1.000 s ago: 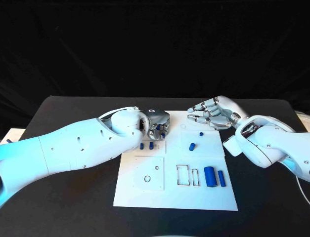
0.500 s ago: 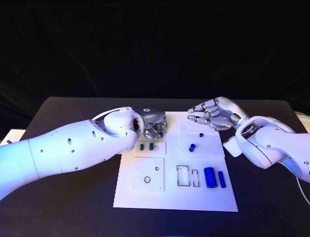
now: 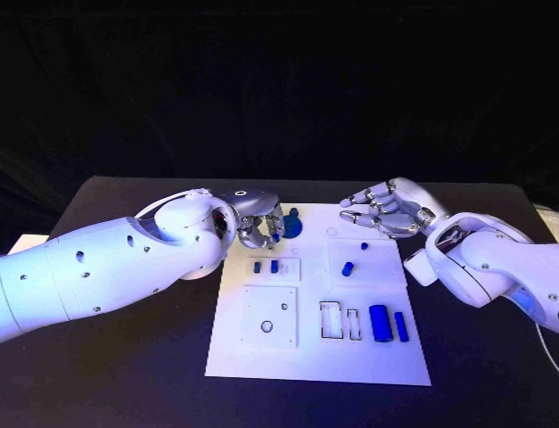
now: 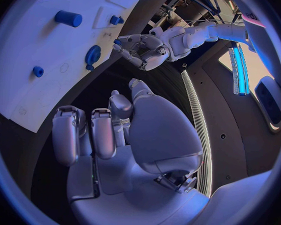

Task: Assemble the parts on the task board

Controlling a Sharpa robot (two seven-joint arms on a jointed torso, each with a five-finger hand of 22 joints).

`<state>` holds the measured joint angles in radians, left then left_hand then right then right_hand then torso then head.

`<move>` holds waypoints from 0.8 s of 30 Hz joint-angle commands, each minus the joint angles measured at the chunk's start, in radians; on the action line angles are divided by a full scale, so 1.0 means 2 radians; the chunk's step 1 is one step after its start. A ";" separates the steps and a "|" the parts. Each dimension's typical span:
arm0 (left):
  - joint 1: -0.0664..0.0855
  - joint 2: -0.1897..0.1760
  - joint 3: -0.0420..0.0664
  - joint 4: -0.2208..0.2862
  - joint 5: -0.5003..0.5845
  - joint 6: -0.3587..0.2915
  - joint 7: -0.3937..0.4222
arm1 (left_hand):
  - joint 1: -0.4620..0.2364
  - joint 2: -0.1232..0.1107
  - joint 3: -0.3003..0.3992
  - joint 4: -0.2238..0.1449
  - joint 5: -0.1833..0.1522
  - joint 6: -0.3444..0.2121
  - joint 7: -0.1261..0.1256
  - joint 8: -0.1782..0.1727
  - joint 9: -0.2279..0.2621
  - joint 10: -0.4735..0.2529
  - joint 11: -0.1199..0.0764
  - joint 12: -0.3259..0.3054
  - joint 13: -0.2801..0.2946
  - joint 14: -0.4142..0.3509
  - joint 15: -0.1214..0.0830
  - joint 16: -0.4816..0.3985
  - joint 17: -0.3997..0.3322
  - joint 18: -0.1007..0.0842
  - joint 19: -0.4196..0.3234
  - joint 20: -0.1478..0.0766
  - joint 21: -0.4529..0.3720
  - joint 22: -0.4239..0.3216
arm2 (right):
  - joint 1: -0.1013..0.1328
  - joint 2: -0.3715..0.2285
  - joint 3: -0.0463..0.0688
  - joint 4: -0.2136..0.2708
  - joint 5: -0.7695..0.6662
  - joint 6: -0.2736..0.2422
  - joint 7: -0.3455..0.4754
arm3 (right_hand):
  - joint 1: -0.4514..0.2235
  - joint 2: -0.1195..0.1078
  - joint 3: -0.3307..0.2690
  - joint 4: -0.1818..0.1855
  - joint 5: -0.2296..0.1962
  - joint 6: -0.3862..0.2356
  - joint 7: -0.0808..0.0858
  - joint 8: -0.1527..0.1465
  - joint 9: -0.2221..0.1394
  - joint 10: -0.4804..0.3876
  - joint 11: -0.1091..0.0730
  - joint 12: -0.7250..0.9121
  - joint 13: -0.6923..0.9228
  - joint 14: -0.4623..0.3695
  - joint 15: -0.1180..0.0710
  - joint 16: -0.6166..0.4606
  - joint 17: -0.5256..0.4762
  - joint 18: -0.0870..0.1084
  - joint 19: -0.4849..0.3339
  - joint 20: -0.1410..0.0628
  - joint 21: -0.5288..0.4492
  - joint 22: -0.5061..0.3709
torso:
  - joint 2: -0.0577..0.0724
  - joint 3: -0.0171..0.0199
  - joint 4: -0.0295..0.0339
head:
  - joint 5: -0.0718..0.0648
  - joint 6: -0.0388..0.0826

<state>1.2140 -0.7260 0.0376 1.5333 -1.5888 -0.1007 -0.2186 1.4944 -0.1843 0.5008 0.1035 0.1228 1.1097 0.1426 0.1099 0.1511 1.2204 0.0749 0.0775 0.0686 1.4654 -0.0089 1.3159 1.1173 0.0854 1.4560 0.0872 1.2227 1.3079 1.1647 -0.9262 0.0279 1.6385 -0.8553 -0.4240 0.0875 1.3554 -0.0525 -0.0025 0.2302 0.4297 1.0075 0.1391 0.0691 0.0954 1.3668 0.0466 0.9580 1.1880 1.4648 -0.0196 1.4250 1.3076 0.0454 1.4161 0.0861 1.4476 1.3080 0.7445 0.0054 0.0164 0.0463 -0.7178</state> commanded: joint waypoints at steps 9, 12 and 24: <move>0.000 -0.010 0.001 -0.003 0.016 0.021 -0.012 | -0.011 -0.003 0.004 0.000 -0.001 0.004 0.000 -0.004 -0.001 0.006 0.000 -0.005 0.000 0.014 0.000 0.001 -0.002 -0.005 0.001 0.001 0.002 0.008 | -0.002 0.000 0.000 0.000 -0.003 0.006 0.006 | 0.004 0.000 -0.003 0.000 0.003 0.000 -0.002 0.000 0.001 -0.003 0.000 -0.002 0.000 0.029 -0.003 -0.002 0.017 0.004 -0.003 0.001 -0.002 0.030 | 0.000 -0.0002 -0.0002 | 0.001 -0.001; 0.000 -0.009 0.000 -0.007 0.017 0.022 -0.012 | -0.011 -0.003 0.004 0.000 -0.001 0.004 0.000 -0.004 -0.001 0.006 0.000 -0.005 0.000 0.014 0.000 0.001 -0.002 -0.005 0.001 0.001 0.002 0.008 | -0.002 0.000 0.000 0.000 -0.003 0.006 0.006 | 0.004 0.000 -0.003 0.000 0.003 0.000 -0.002 0.000 0.001 -0.003 0.000 -0.002 0.000 0.029 -0.003 -0.002 0.017 0.004 -0.003 0.001 -0.002 0.030 | 0.001 -0.0004 -0.0005 | 0.002 -0.002; -0.005 0.002 0.000 -0.018 0.017 0.022 -0.009 | -0.012 -0.003 0.004 0.000 -0.001 0.005 0.000 -0.004 -0.001 0.006 0.000 -0.005 0.000 0.014 -0.001 0.001 -0.002 -0.005 0.001 0.001 0.002 0.007 | -0.002 0.001 0.000 0.000 -0.003 0.006 0.006 | 0.004 0.001 -0.003 0.000 0.004 0.000 -0.002 0.000 0.001 -0.003 0.000 -0.002 0.000 0.029 -0.003 -0.003 0.016 0.004 -0.004 0.001 -0.003 0.029 | 0.001 0.0000 -0.0006 | 0.001 -0.004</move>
<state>1.2055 -0.7249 0.0364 1.4975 -1.5613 -0.0704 -0.2390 1.4798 -0.1909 0.5064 0.1035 0.1228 1.1095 0.1425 0.1061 0.1496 1.2276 0.0750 0.0725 0.0686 1.4654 -0.0088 1.3159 1.1136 0.0855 1.4559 0.0872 1.2227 1.3076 1.1608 -0.9256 0.0279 1.6374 -0.8557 -0.4237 0.0887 1.3553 -0.0525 -0.0025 0.2302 0.4336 1.0075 0.1391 0.0691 0.0963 1.3668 0.0466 0.9580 1.1880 1.4648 -0.0196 1.4250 1.3074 0.0454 1.4161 0.0861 1.4476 1.3077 0.7459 0.0048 0.0150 0.0500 -0.7240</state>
